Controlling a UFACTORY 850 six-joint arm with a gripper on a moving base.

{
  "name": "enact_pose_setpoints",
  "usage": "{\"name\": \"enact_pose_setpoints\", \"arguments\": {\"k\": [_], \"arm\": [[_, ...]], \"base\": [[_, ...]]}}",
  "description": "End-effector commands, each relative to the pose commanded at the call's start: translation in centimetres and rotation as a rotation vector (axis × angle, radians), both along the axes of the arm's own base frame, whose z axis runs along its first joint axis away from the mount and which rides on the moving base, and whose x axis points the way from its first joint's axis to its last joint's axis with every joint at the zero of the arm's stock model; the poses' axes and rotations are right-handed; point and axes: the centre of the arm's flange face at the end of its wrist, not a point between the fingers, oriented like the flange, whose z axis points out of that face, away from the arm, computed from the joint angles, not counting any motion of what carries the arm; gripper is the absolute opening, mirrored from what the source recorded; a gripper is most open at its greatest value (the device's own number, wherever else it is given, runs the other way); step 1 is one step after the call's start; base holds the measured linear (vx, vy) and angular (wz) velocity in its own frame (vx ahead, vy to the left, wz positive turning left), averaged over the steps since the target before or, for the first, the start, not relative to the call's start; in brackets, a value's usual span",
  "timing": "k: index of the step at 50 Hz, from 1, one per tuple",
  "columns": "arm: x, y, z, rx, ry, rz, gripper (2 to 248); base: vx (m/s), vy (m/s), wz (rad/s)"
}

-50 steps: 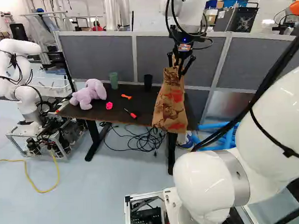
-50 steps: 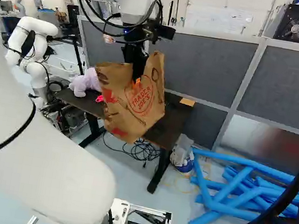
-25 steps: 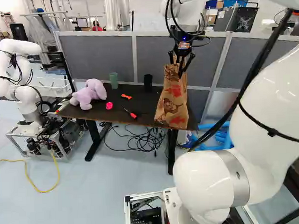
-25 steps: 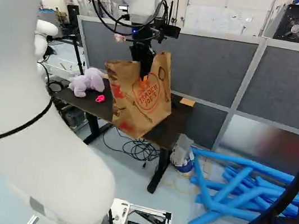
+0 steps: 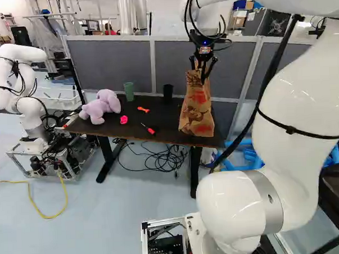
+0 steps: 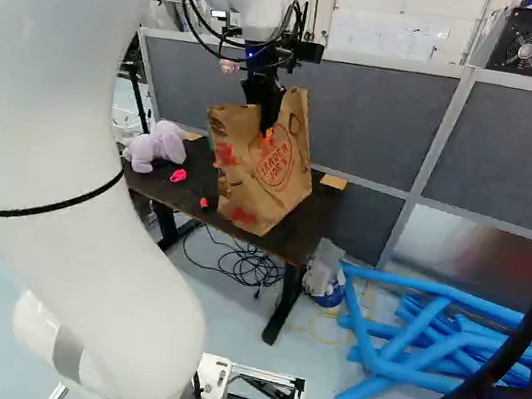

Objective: Pick up the bag on the ground and place it on the table

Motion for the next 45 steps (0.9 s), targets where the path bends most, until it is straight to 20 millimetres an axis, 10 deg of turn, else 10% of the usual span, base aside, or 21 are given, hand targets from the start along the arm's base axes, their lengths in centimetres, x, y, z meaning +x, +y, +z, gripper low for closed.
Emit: {"name": "enact_pose_setpoints", "arguments": {"k": [45], "arm": [[8.6, 1.5, 0.0, -0.009, -0.032, 0.052, 23]], "base": [[0.000, 0.000, 0.000]]}}
